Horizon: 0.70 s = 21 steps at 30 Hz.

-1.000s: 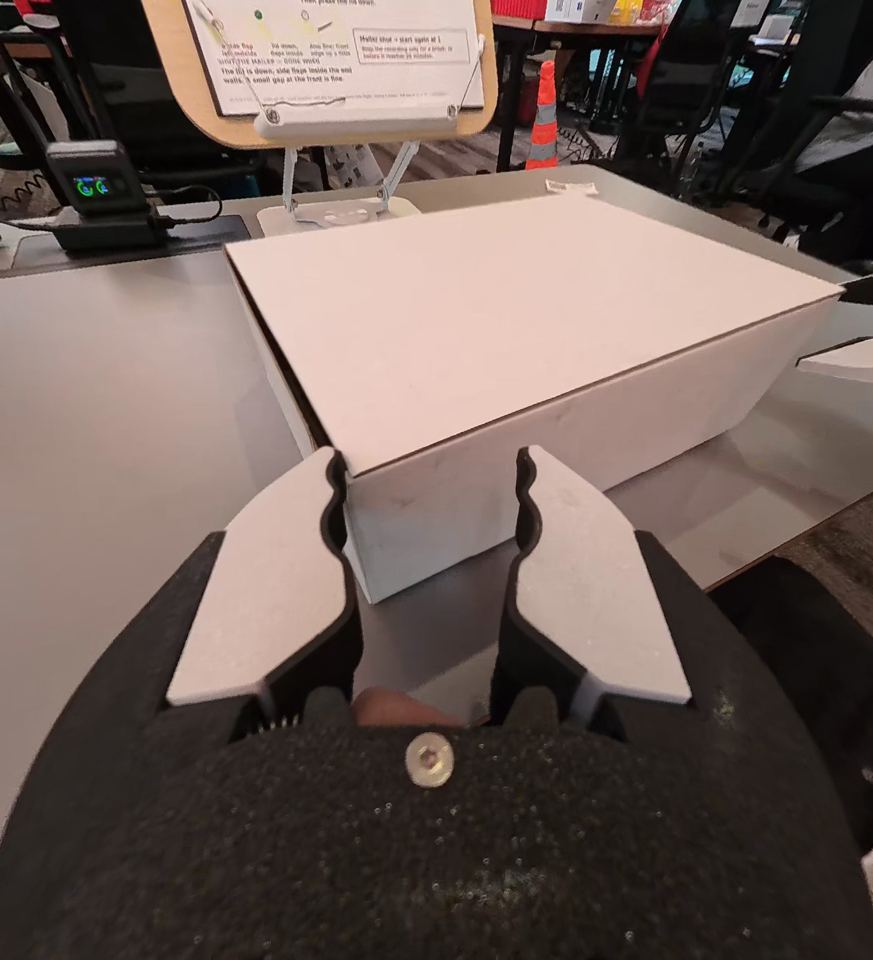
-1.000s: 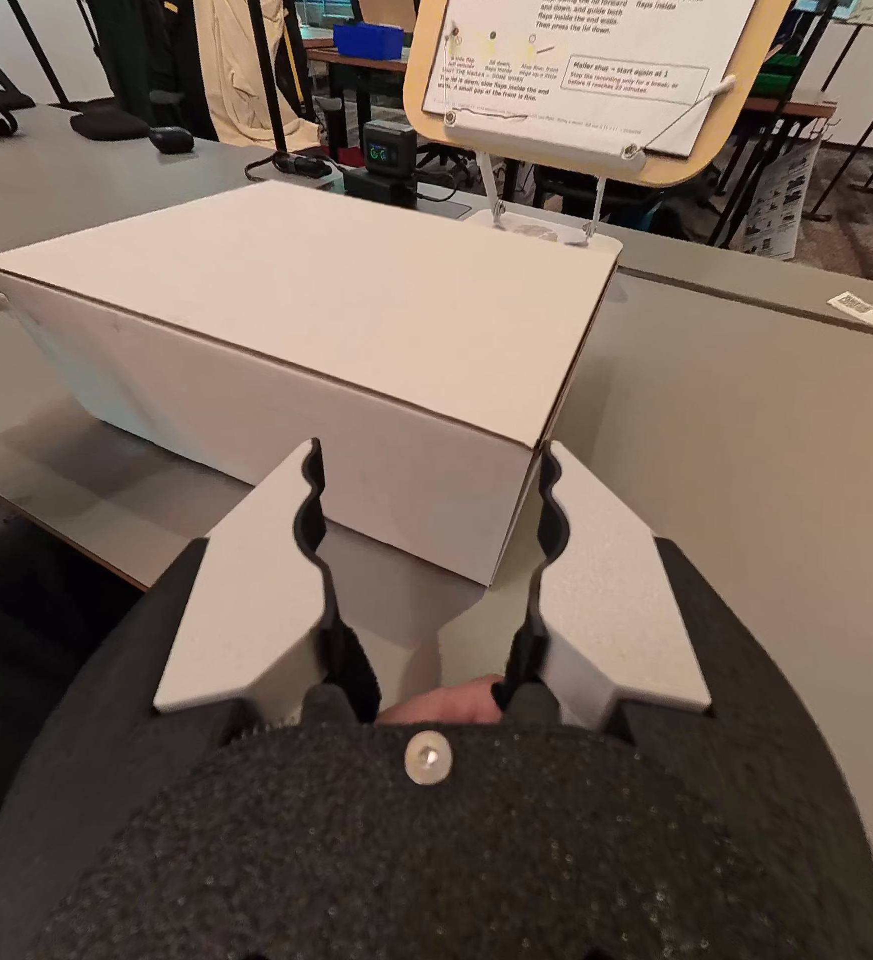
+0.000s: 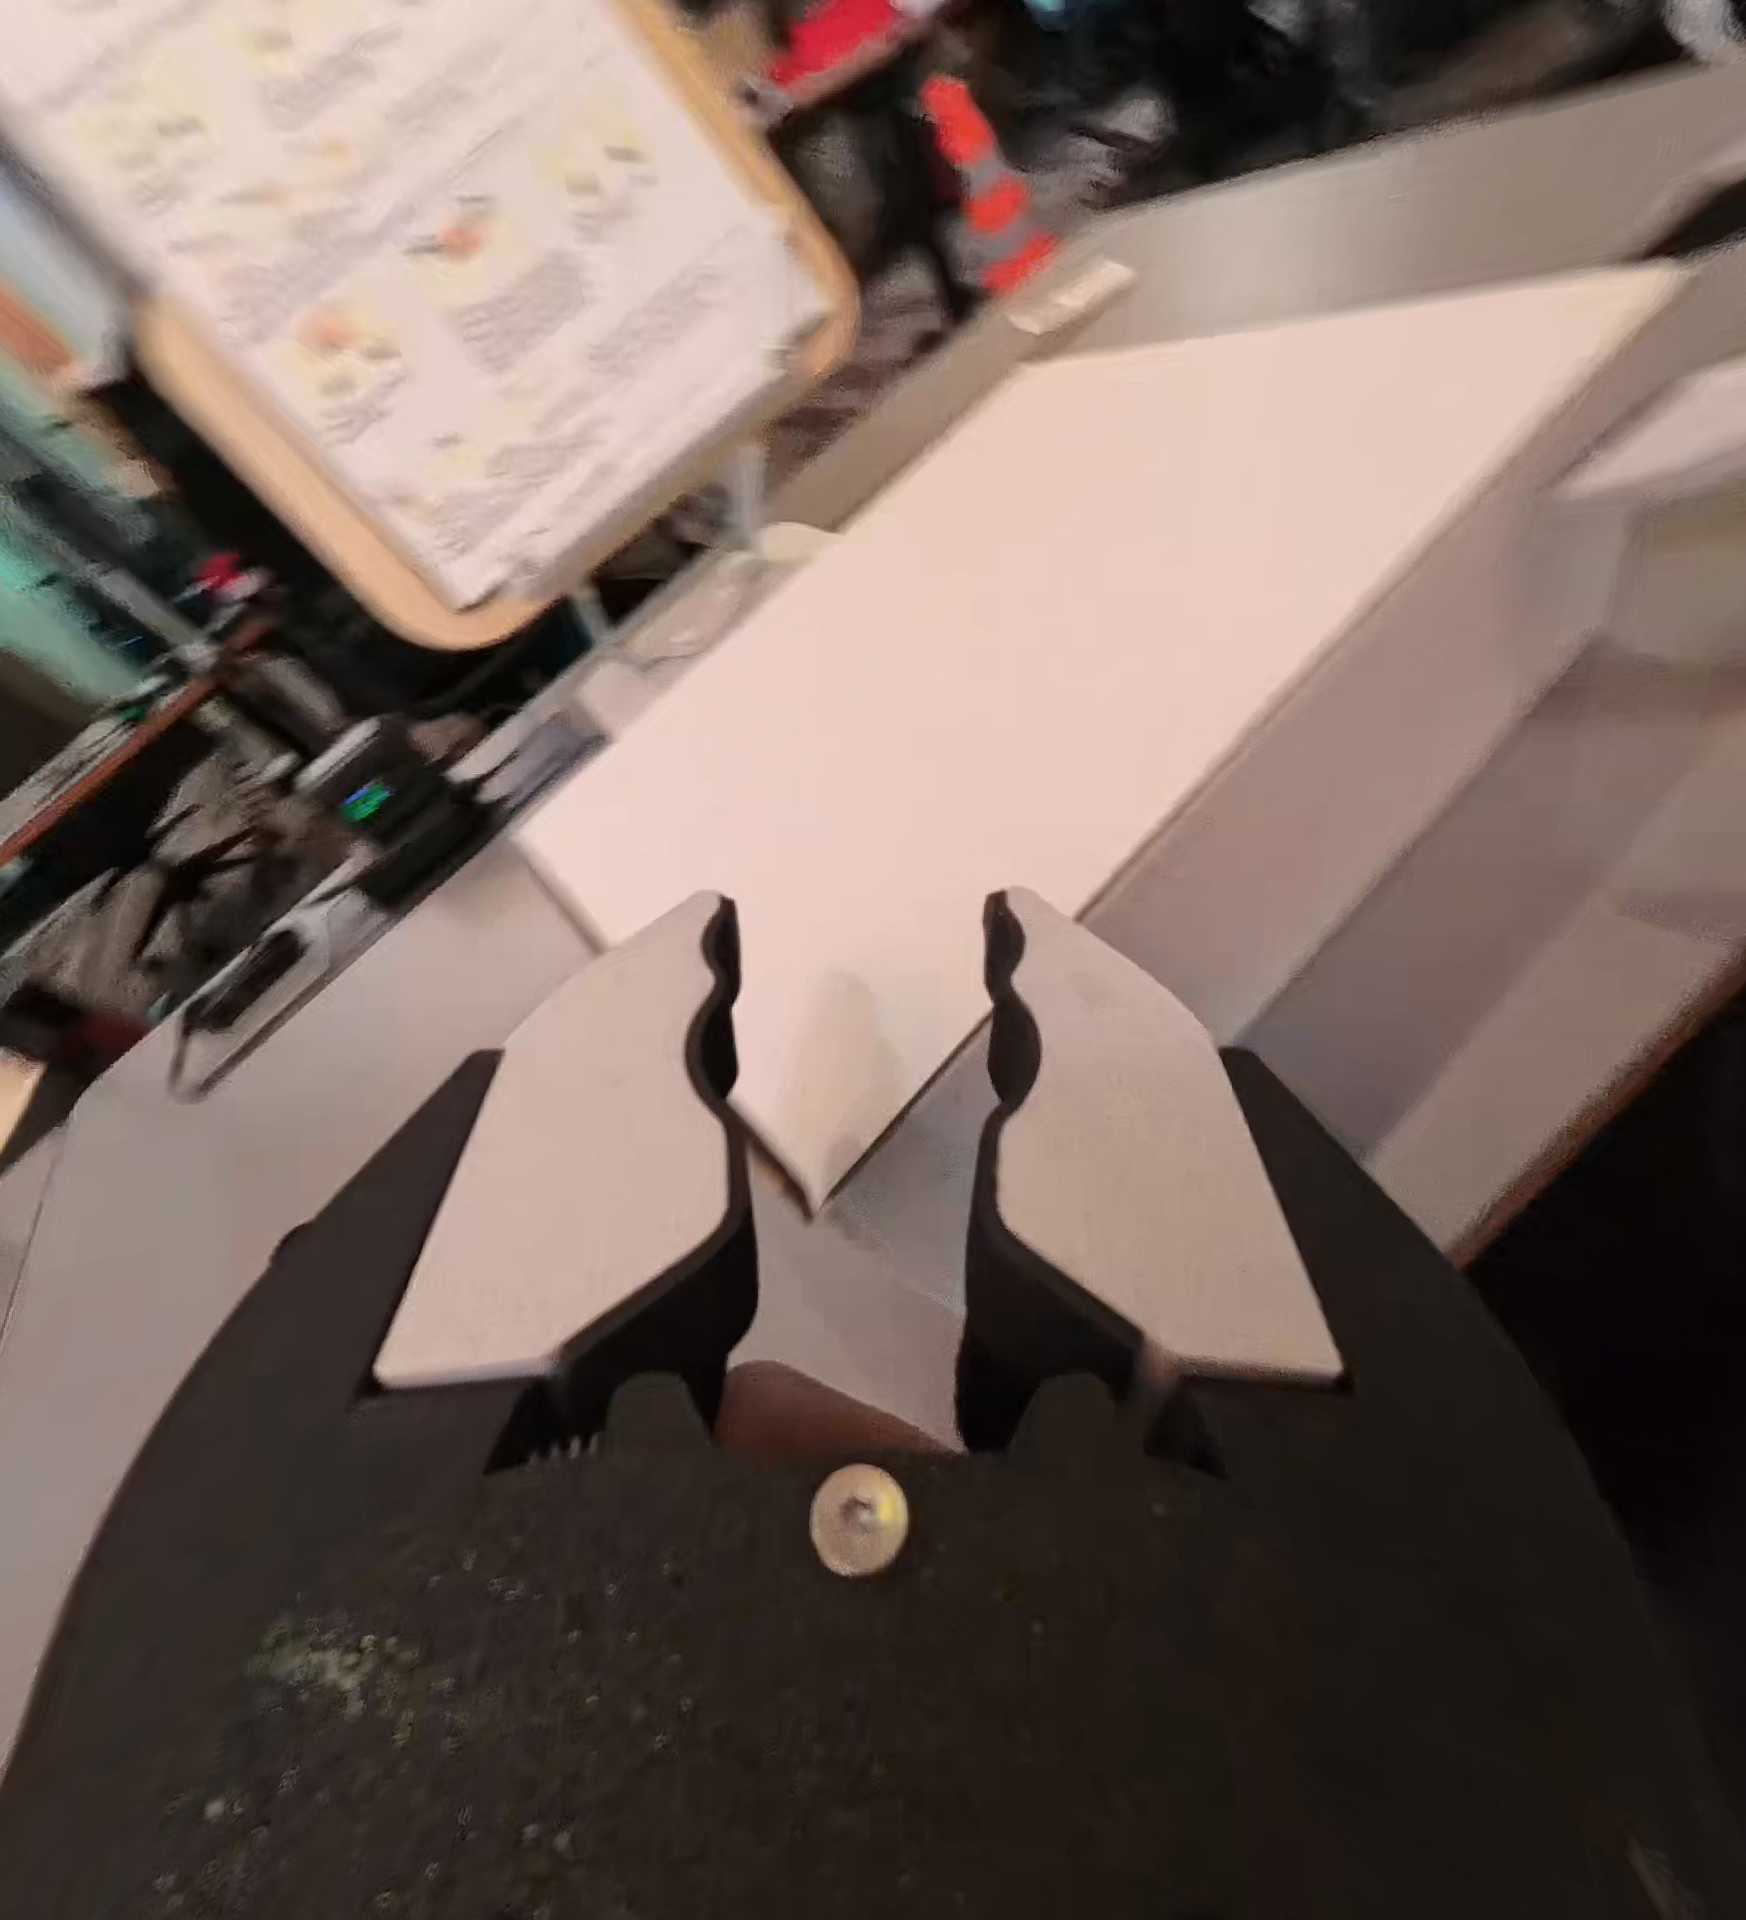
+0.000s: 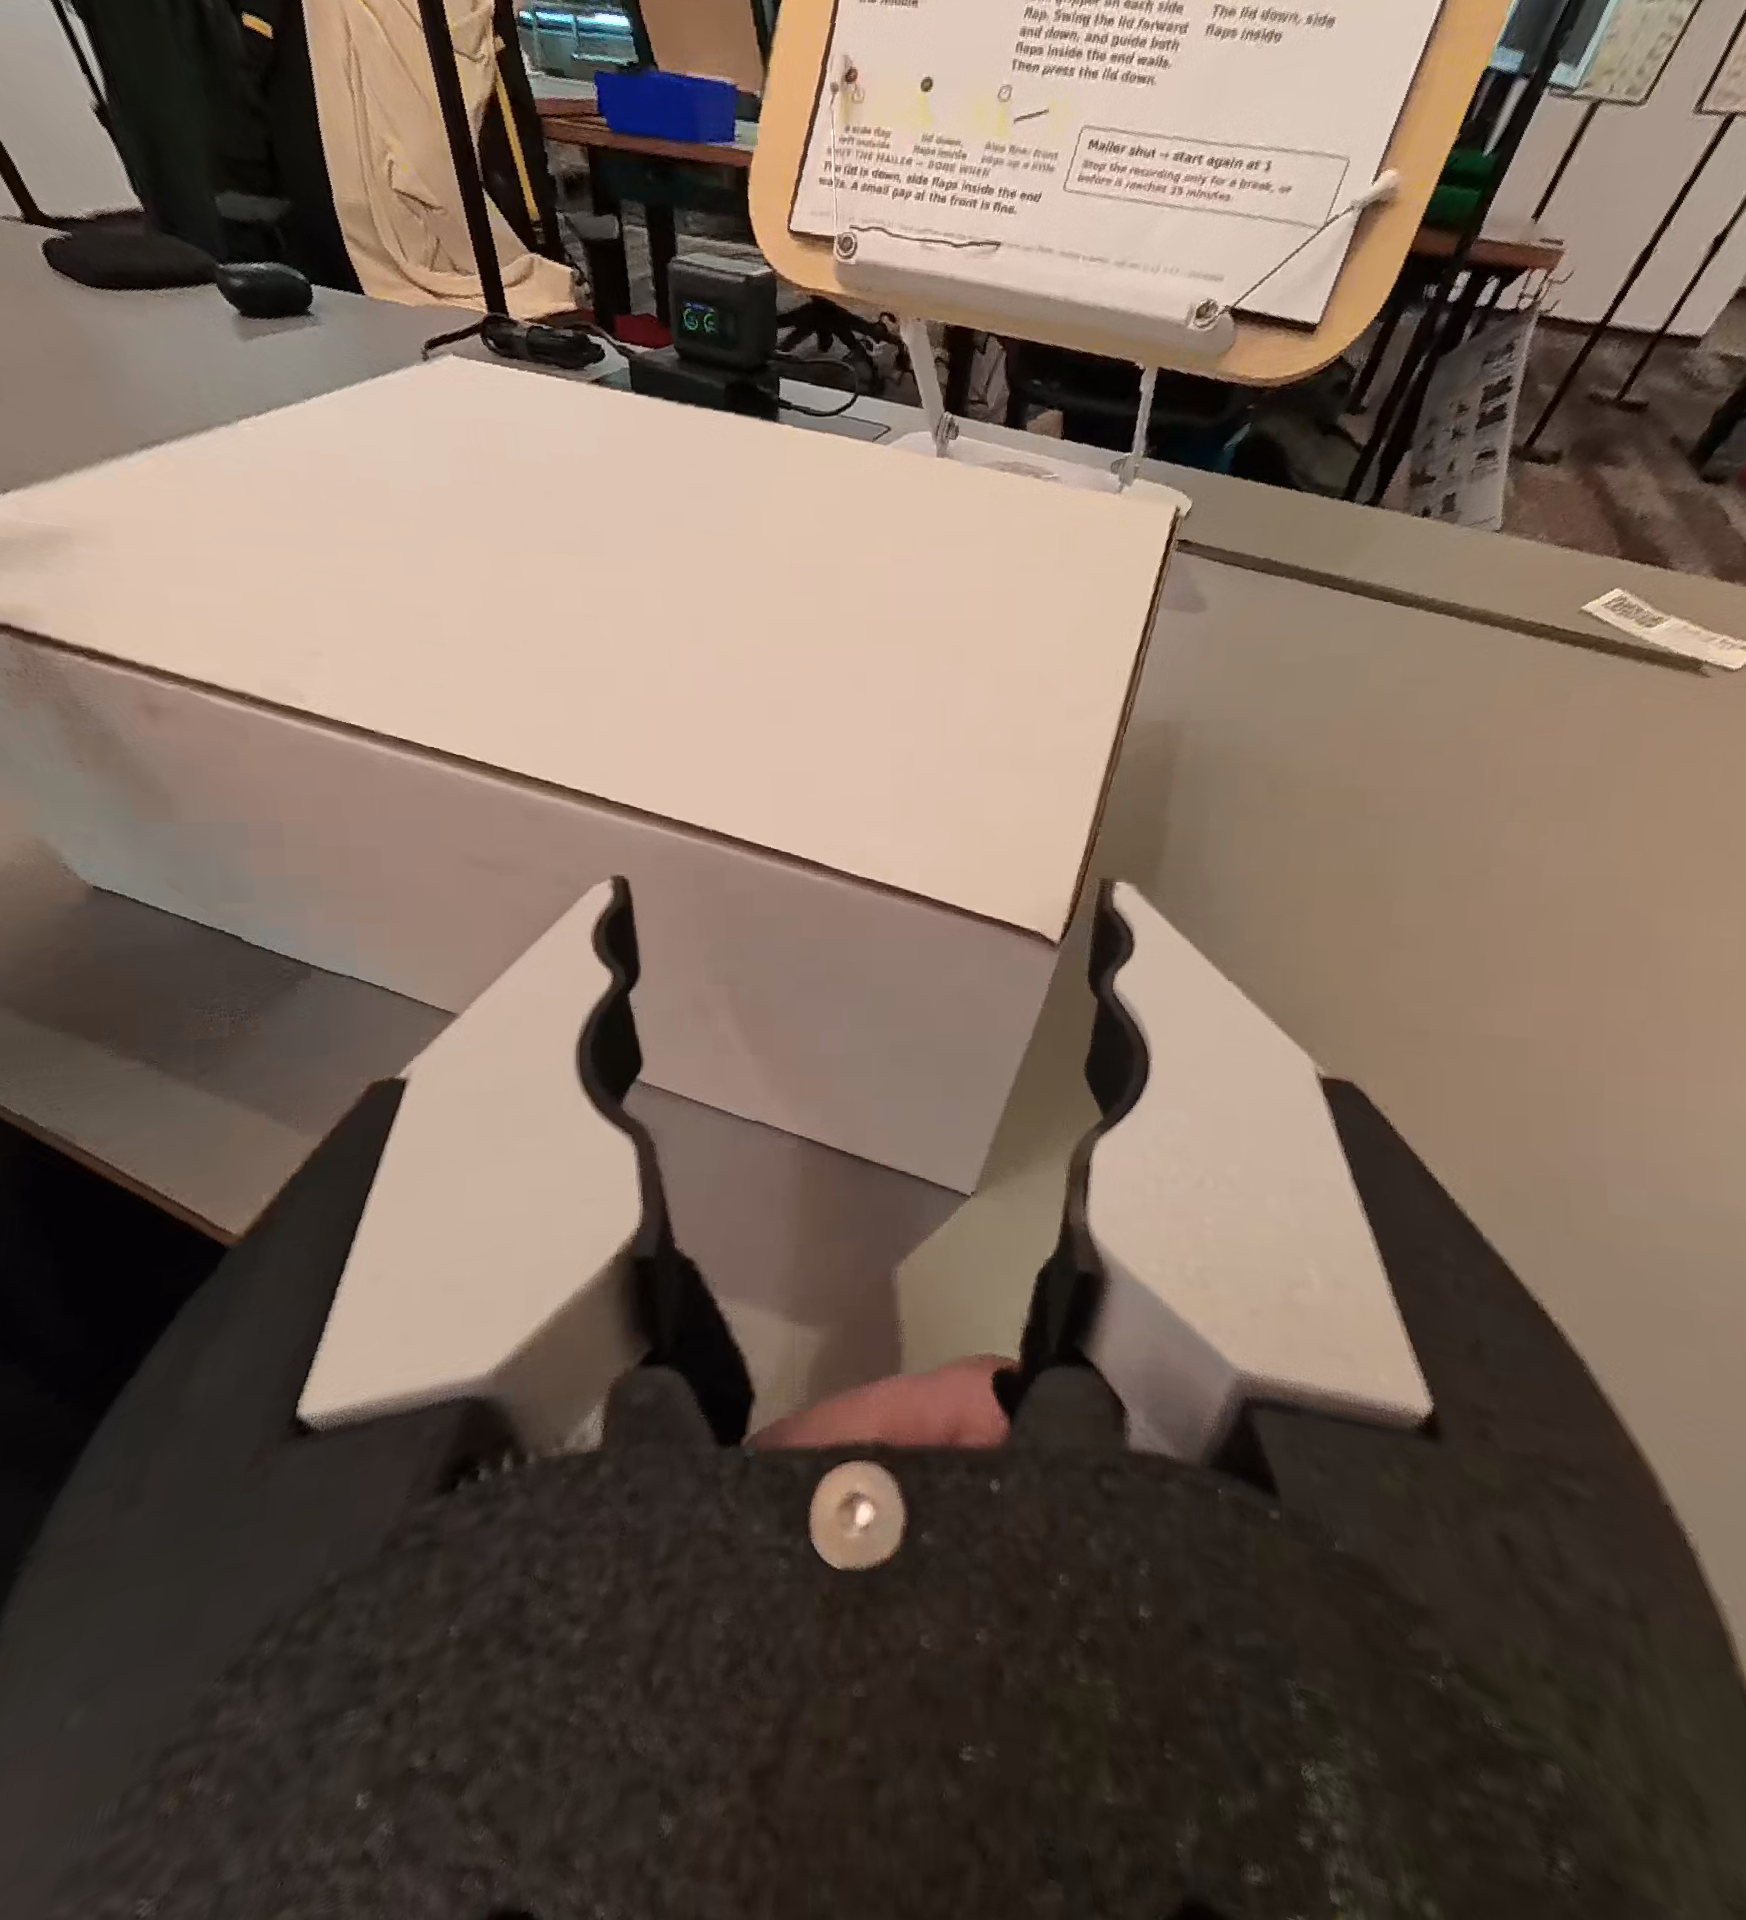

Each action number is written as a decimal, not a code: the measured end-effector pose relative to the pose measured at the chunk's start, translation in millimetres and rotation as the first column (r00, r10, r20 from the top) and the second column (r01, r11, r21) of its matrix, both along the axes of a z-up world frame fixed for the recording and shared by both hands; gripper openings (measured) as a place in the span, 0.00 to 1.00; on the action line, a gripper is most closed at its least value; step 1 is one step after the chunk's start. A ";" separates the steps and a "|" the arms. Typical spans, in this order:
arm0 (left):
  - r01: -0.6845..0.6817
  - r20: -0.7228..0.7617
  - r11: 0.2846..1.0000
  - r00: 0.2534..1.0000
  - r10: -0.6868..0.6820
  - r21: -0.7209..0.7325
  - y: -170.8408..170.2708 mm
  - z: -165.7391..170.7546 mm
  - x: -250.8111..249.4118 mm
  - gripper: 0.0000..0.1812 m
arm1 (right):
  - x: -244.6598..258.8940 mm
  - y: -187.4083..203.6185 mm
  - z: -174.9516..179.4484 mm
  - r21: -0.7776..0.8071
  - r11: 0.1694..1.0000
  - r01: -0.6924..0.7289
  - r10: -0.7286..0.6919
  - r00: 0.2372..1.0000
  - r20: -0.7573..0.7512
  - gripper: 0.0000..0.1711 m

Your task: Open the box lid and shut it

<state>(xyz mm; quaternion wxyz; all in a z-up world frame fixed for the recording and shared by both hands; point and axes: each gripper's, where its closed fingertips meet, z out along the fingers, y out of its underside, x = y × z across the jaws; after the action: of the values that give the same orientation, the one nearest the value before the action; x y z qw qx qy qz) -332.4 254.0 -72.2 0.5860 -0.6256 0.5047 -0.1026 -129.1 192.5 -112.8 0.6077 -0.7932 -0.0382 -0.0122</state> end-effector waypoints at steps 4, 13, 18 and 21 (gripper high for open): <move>0.234 -0.166 0.968 0.955 -0.246 -0.086 -11.8 -5.6 43.7 0.29 | -1.7 8.4 -7.5 0.002 0.998 -0.063 0.063 0.988 -0.143 0.57; 0.399 -0.395 0.887 0.795 -0.461 -0.233 -12.5 -35.9 98.0 0.38 | -5.6 37.2 -25.4 -0.004 0.949 -0.316 0.314 0.945 -0.093 0.72; 0.396 -0.493 0.892 0.744 -0.451 -0.218 -12.5 -46.0 106.1 0.20 | 3.5 46.8 -28.4 -0.023 0.950 -0.312 0.310 0.947 -0.081 0.64; 0.404 -0.549 0.904 0.728 -0.410 -0.140 -8.9 -46.1 106.2 0.15 | 6.8 48.1 -28.4 -0.019 0.952 -0.306 0.303 0.950 -0.075 0.61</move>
<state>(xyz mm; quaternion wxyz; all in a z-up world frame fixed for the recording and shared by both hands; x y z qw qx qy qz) -226.3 245.0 -118.3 0.3690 -0.5049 0.7793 -0.0410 -122.3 240.6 -141.2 0.5911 -0.7869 -0.1386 0.1104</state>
